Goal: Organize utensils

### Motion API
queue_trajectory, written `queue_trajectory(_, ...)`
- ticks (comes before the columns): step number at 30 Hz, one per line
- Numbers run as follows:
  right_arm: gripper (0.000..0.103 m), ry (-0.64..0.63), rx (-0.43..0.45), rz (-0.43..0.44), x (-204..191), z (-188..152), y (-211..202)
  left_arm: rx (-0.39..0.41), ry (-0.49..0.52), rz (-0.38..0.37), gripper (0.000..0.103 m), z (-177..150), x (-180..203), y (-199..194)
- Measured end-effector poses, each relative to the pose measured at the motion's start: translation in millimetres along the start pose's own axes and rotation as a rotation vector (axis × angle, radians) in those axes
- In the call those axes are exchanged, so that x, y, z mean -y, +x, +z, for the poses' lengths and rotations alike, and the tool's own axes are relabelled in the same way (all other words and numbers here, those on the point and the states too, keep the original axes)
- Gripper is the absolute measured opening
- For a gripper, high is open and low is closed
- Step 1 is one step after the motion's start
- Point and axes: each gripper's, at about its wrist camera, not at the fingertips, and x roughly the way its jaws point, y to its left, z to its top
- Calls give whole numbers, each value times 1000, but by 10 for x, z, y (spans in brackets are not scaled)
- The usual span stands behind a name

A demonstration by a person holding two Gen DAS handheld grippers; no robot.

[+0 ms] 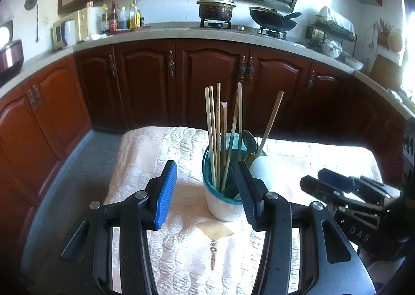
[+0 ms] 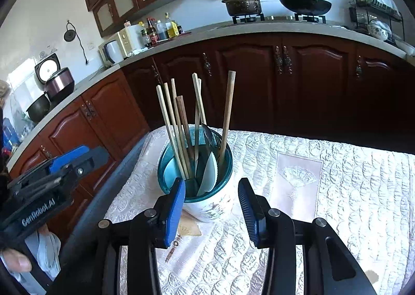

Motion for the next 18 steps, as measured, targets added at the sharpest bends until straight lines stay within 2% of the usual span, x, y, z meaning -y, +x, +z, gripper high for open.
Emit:
queue_trajectory(10, 42, -27, 29, -22, -153, 73, -119, 39, 47, 50, 46, -56, 88, -129)
queue_trajectory(14, 49, -40, 49, -40, -186, 96, -184, 53, 49, 51, 46, -64, 97, -177)
queue_trajectory(18, 50, -45, 59, -45, -216, 116, -218, 68, 46, 51, 46, -57, 101, -212)
